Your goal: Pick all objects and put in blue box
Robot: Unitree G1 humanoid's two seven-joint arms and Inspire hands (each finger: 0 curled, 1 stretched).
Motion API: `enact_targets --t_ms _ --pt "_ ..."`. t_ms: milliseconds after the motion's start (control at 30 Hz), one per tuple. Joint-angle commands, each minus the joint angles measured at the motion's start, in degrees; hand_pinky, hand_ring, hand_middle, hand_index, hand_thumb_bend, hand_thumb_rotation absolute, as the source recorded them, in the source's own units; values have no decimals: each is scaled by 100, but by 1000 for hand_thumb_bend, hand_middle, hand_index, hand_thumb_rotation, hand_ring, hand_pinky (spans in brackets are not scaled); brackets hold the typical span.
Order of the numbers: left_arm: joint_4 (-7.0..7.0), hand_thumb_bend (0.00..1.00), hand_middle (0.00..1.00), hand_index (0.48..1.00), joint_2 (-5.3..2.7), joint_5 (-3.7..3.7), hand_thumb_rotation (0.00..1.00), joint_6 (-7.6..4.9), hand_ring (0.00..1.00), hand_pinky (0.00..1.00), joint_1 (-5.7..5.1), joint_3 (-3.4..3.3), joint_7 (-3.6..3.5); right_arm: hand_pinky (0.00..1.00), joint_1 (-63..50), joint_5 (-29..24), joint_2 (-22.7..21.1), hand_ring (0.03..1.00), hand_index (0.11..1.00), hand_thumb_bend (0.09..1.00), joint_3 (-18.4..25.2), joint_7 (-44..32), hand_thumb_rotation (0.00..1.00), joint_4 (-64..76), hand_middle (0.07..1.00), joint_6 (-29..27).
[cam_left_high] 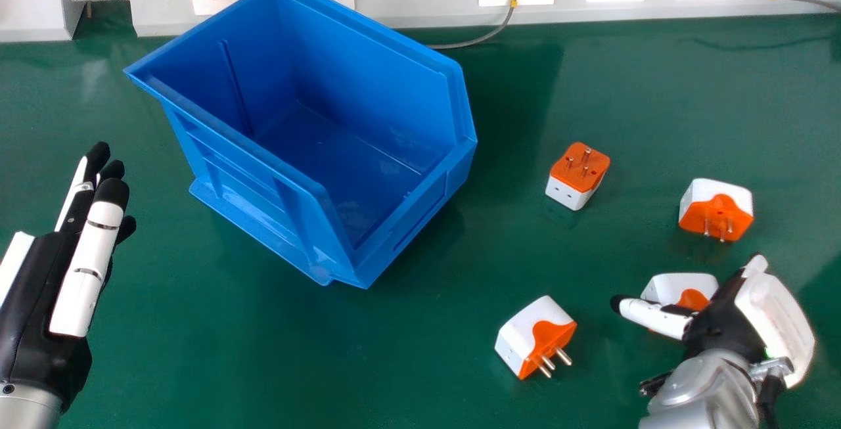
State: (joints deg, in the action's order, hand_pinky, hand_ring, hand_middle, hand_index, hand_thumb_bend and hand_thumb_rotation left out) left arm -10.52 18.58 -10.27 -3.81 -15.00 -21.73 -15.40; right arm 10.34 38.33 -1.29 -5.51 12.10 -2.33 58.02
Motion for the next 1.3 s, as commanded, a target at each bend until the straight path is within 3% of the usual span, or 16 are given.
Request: enact_targets --t_ms 0,133,867,1267 --pt "-197 463 1000 1000 74 -72 1000 11 992 954 -31 -80 -14 947 -128 -178 -128 994 996 668 12 -295 305 -6 1000 270" --pt "-155 465 1000 1000 85 -69 1000 13 995 958 -19 -89 -37 951 -116 -170 -277 998 996 665 -71 -523 299 108 1000 480" --pt "-378 473 1000 1000 46 -140 1000 229 1000 968 -68 -91 -27 950 100 -294 -435 991 988 646 -180 -823 252 141 1000 814" --pt "-348 477 1000 1000 36 -106 1000 194 1000 970 -75 -74 -28 938 277 -452 -537 988 948 640 -129 -793 233 -185 1000 760"
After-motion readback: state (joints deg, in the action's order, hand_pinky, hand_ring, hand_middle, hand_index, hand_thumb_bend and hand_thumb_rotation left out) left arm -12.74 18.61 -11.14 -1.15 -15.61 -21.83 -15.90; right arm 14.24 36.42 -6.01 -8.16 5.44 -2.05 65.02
